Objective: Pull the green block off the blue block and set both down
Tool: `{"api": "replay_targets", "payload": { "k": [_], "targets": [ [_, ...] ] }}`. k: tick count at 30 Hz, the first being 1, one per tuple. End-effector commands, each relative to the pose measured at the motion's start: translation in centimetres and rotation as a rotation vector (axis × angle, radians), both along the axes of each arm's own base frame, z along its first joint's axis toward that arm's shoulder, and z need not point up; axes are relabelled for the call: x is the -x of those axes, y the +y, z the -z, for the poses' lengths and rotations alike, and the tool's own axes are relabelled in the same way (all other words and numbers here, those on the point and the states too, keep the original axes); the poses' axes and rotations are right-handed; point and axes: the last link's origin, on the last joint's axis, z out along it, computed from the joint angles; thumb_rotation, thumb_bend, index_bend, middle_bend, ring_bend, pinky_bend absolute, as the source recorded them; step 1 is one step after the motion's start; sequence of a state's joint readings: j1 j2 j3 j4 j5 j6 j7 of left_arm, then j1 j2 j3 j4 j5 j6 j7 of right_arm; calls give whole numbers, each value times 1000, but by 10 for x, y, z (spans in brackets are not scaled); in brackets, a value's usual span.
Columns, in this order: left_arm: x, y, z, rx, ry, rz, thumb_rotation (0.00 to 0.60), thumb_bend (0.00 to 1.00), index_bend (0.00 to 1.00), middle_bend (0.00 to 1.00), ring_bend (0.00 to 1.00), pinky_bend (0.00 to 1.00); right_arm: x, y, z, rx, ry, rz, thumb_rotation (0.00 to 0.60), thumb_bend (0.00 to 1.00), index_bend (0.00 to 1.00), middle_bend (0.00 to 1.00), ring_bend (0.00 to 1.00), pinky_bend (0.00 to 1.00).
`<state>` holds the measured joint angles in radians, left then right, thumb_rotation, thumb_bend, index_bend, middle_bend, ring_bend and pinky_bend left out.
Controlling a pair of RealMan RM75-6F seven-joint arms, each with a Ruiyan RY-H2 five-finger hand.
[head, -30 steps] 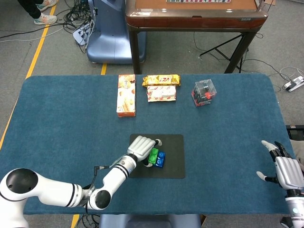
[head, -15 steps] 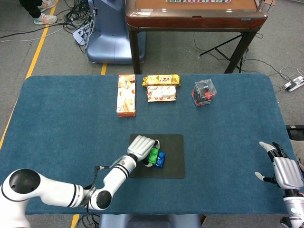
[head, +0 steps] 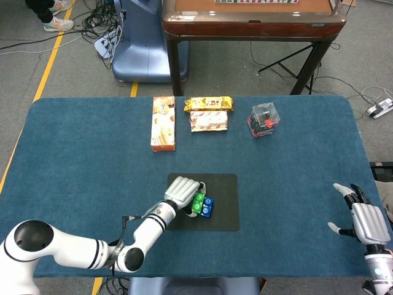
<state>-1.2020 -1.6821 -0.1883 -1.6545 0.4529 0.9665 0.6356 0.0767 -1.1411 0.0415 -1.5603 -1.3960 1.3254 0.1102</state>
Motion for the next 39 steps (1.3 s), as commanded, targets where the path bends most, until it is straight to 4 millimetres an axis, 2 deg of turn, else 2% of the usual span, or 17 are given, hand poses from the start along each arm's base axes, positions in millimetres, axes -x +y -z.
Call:
{"api": "replay_targets", "payload": {
  "k": [1, 9, 14, 18, 20, 22, 24, 27, 30, 33, 39],
  "targets": [
    [0, -1, -1, 2, -14, -3, 600, 59, 510, 1000, 868, 998, 0, 0, 0, 0, -1, -1, 600, 89, 164, 198, 215, 294],
    [4, -5, -5, 9, -32, 6, 600, 123, 545, 1000, 860, 995, -6, -4, 0, 7, -17, -18, 600, 89, 171, 216, 231, 326],
    [7, -7, -10, 15, -91, -35, 600, 142, 560, 1000, 859, 995, -16, -10, -1, 18, -44, -52, 600, 89, 189, 251, 266, 397],
    [12, -8, -18, 10, -136, -68, 600, 155, 554, 1000, 852, 995, -31, -19, -4, 36, -85, -98, 600, 89, 212, 310, 336, 468],
    [14, -8, -22, 5, -174, -95, 600, 159, 550, 1000, 852, 995, -40, -24, -5, 46, -104, -123, 600, 89, 232, 370, 422, 534],
    [17, -8, -28, -4, -224, -133, 600, 164, 549, 1000, 851, 995, -51, -31, -6, 49, -127, -155, 600, 82, 252, 468, 560, 612],
    [21, -7, -33, -24, -269, -169, 600, 166, 546, 1000, 852, 995, -63, -39, -5, 38, -157, -181, 600, 55, 265, 606, 748, 723],
    [26, -6, -41, -51, -305, -209, 600, 166, 510, 1000, 851, 995, -80, -52, -3, 6, -198, -215, 600, 6, 268, 759, 924, 847],
    [29, -5, -47, -80, -358, -270, 600, 166, 502, 1000, 852, 995, -97, -68, -1, -22, -244, -241, 600, 0, 268, 859, 995, 925],
    [31, -3, -51, -105, -428, -340, 600, 166, 515, 1000, 860, 995, -114, -85, 3, -56, -287, -265, 600, 0, 268, 930, 1000, 984],
    [35, 2, -57, -166, -533, -422, 600, 171, 542, 1000, 867, 995, -149, -114, 12, -165, -347, -298, 600, 0, 268, 989, 1000, 1000]
  ]
}}
